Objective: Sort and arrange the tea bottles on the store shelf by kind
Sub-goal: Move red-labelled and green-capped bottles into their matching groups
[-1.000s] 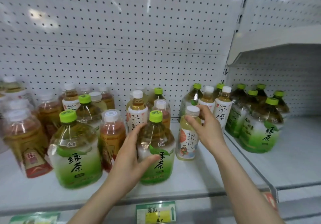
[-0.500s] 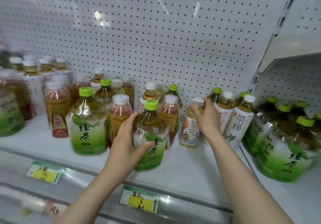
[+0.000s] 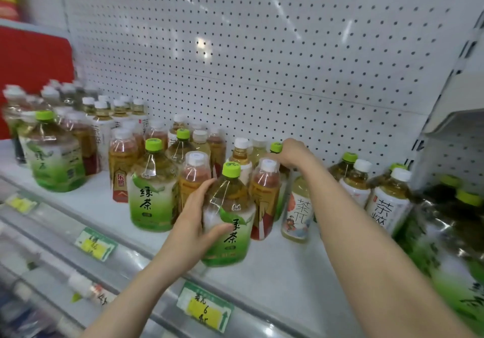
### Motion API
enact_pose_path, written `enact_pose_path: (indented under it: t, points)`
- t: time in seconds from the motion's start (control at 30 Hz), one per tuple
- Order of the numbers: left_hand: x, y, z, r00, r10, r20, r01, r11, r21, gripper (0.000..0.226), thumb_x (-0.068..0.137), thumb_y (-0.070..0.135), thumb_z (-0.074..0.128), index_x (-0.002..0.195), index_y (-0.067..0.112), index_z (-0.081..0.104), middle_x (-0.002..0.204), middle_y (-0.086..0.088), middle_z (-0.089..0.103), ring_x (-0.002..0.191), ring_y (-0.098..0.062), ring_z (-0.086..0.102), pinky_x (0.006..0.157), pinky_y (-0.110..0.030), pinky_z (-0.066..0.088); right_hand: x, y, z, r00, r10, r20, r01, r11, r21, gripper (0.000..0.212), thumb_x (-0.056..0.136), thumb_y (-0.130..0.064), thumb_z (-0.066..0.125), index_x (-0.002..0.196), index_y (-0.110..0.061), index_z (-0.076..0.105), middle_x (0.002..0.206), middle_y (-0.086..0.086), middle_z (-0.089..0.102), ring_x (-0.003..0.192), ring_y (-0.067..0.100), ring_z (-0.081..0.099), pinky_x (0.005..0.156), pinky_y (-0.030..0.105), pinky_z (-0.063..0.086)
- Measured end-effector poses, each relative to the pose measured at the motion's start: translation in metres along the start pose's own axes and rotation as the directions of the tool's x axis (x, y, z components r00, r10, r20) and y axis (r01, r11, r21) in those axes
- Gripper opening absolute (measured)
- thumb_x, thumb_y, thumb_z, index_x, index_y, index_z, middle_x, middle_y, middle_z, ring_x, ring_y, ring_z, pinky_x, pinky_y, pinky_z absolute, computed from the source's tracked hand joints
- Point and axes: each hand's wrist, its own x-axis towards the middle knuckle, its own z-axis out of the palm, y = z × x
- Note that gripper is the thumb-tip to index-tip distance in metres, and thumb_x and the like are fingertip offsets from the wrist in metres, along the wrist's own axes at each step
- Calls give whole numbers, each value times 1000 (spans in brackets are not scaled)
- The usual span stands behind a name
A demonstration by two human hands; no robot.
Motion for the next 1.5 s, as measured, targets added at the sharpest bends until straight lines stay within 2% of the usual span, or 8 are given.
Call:
enact_pose_path:
  t: [0.17,0.33,0.5,0.63,0.77,0.97,1.3,1.5]
  points:
    - [3,-3,1,1000,-4,6,5,1000,-10,91,72,48,73,146,44,21,146,33,31,133,16,29,112,-19,28,7,1,-8,1000,-26,-11,26,1000,6,72,86,-58,64,136,-8,52,128,11,61,113,28,59,87,33,46]
    - [7,-4,-1,1000,14,28,-13,1000,-8,92,70,54,69,147,41,19,147,31,29,134,13,30,113,-23,28,-8,12,-41,961,-46,-271,123,954,272,42,87,-51,68,98,-11,58,95,4,64,88,24,59,73,34,46]
    - [7,-4,-4,998,24,50,-24,1000,0,98,69,55,67,151,34,19,153,19,29,137,1,32,114,-32,30,-47,4,-92,771,8,-636,422,742,521,34,92,-45,63,101,-12,58,95,1,66,89,20,63,83,38,51]
    - [8,-2,-7,998,33,58,-33,999,1,97,72,51,70,152,31,19,156,13,29,137,-5,33,113,-35,33,-87,7,-108,661,138,-737,563,558,610,24,93,-47,58,94,-24,56,98,3,69,93,22,67,89,44,55]
    - [7,1,-9,998,47,50,-46,999,-7,91,76,40,75,151,27,24,154,6,33,129,-3,34,107,-32,34,-129,22,-80,715,184,-675,447,623,643,31,89,-56,53,90,-26,58,97,6,71,93,26,67,91,50,53]
    - [7,3,-13,995,54,78,-52,998,-34,86,77,35,77,148,29,28,145,12,37,126,-2,33,105,-28,30,-169,41,16,863,85,-499,225,819,529,39,98,-49,50,114,-14,57,94,-7,68,86,10,64,77,31,47]
    - [10,-4,-20,986,51,156,-39,996,-75,90,68,48,73,145,34,29,138,11,47,124,-15,49,102,-46,46,-184,35,43,869,146,-474,155,827,540,29,95,-49,55,110,-24,53,94,-14,66,85,2,63,86,35,54]
    - [12,-5,-17,988,67,139,-56,995,-78,85,73,38,76,144,36,30,137,9,48,116,-15,49,99,-49,47,-197,35,67,841,313,-441,26,791,611,89,57,-75,75,132,-36,48,128,-15,61,117,9,57,102,41,47]
